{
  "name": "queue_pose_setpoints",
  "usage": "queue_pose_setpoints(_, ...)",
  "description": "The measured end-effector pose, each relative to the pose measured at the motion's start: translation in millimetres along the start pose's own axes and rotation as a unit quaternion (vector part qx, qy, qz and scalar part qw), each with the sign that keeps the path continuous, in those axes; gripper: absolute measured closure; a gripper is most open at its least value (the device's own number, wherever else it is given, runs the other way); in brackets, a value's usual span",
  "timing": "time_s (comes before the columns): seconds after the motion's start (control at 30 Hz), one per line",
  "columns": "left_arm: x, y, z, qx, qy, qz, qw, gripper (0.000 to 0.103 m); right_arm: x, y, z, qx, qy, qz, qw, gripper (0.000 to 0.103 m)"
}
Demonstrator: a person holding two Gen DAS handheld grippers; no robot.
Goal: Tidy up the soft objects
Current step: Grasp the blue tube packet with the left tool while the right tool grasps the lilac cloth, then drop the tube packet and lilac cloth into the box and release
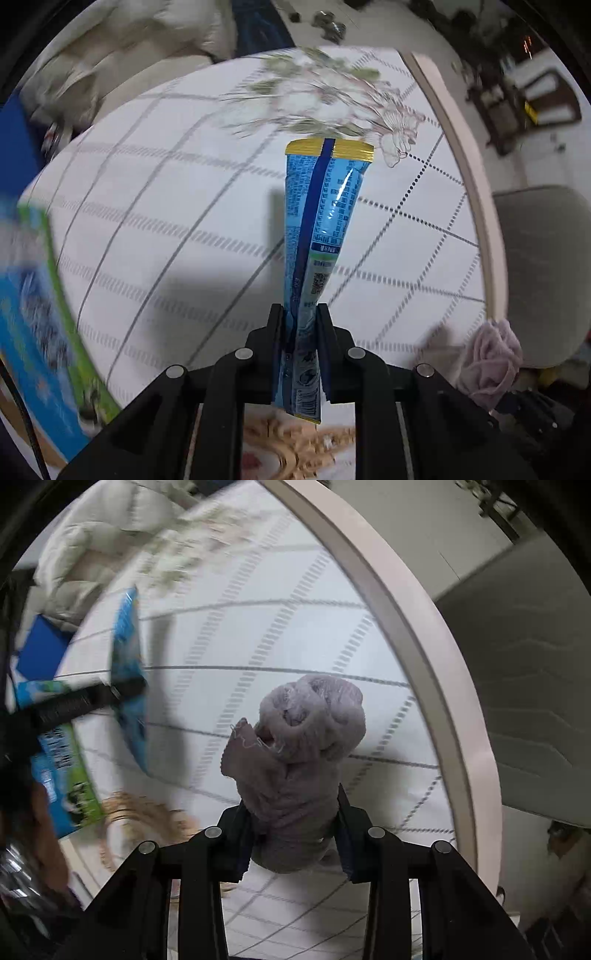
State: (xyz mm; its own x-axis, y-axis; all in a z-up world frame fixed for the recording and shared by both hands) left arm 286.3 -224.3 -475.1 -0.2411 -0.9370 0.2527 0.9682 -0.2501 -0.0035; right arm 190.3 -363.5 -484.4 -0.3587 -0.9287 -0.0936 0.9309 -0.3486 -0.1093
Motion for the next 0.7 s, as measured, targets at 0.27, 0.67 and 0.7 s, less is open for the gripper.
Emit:
queue_pose_setpoints(0.27,-80.9,-35.9,118.2,0.085,-0.047,0.034,0.9947,0.089,-109.2,-24.0,66.0,0.04,0.061,0.066,0.995,0.063)
queue_pose_setpoints(0.67,-267.4,-49.8,180.9,0.09,-0.011,0.11,0.9898,0.089,-324.7,-69.8,97.7,0.03,0.133,0.176,0.975,0.063)
queue_pose_setpoints(0.7,-278.4,-48.5,174.3,0.079,-0.017,0.12,0.9895,0.089,-340.7,-70.6,89.1,0.018,0.134,0.177,0.975,0.063)
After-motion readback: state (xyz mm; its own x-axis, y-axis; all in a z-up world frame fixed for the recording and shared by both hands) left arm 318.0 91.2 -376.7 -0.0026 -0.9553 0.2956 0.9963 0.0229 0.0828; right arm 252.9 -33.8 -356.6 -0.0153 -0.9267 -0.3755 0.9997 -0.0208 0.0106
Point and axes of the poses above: each gripper's, at about its wrist camera, not at the fingertips, and z roughly against the way its jaws point, x to its right, y to its top, the point moved 8 cm from there along -z, roughly the way its jaws point, and after that the axes turned 5 degrees about -y, right-handed, at the moved point
